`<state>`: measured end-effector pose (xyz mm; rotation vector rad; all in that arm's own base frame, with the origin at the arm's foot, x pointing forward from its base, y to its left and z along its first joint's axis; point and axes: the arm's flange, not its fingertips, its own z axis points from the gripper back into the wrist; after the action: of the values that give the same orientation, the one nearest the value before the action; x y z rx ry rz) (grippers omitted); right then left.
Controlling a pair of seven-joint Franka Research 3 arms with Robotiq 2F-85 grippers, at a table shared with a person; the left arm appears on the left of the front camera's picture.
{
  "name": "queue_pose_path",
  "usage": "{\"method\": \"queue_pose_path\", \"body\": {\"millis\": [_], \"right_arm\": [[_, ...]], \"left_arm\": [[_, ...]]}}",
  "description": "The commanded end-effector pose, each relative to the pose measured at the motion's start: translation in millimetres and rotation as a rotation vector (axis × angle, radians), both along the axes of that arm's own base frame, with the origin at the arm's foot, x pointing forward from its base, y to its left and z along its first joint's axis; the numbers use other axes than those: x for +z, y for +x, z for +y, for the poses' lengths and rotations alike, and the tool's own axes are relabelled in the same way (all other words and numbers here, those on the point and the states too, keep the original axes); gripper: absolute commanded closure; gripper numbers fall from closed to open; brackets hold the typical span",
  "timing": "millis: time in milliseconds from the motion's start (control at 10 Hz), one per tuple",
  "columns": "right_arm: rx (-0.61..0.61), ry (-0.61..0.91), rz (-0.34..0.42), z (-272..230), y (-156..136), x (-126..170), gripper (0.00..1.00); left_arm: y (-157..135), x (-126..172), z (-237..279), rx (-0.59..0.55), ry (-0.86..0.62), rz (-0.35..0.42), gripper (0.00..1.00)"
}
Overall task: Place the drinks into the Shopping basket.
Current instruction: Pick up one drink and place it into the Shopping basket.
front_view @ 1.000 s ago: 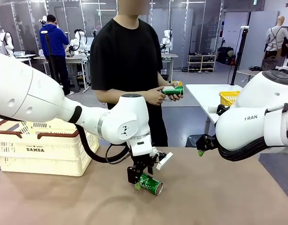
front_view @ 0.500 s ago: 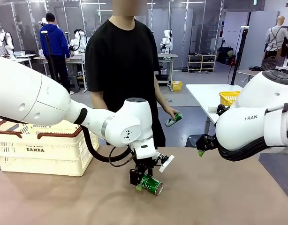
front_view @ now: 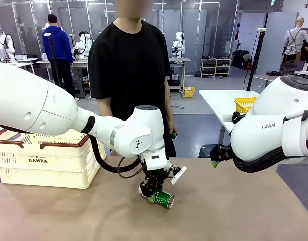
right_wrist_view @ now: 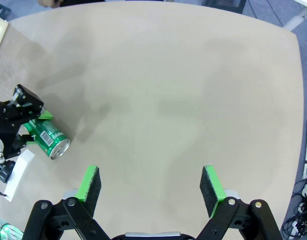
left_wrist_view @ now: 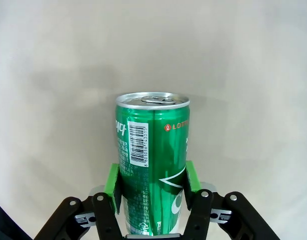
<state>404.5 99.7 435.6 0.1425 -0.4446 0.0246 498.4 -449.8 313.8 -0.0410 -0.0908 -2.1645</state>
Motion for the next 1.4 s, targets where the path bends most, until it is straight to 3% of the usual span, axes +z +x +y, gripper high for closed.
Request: {"method": "queue_pose_path", "body": {"millis": [0, 100, 200, 300, 700, 1300], "right_arm": [[-0.001, 0.004, 0.003, -1, 0, -1, 0.0], [-0.001, 0.004, 0.003, -1, 0, -1, 0.0], [-0.001, 0.004, 0.003, -1, 0, -1, 0.0], [-0.001, 0.004, 0.003, -1, 0, -1, 0.0], [-0.001, 0.004, 0.003, -1, 0, -1, 0.0], [-0.001, 0.004, 0.003, -1, 0, -1, 0.0]], "left_arm": [[1, 3, -1, -0.009, 0.008, 0.037, 0.75], [1, 3, -1, -0.004, 0.009, 0.046, 0.8], [-1, 5, -2, 0.014, 0.012, 0.059, 0.95], [-4, 15, -2, 0.057, -0.014, 0.089, 0.54], [-7, 96, 33, 0.085, -0.057, 0.07, 0.54], [2, 201, 136, 0.222, -0.093, -0.012, 0.54]]}}
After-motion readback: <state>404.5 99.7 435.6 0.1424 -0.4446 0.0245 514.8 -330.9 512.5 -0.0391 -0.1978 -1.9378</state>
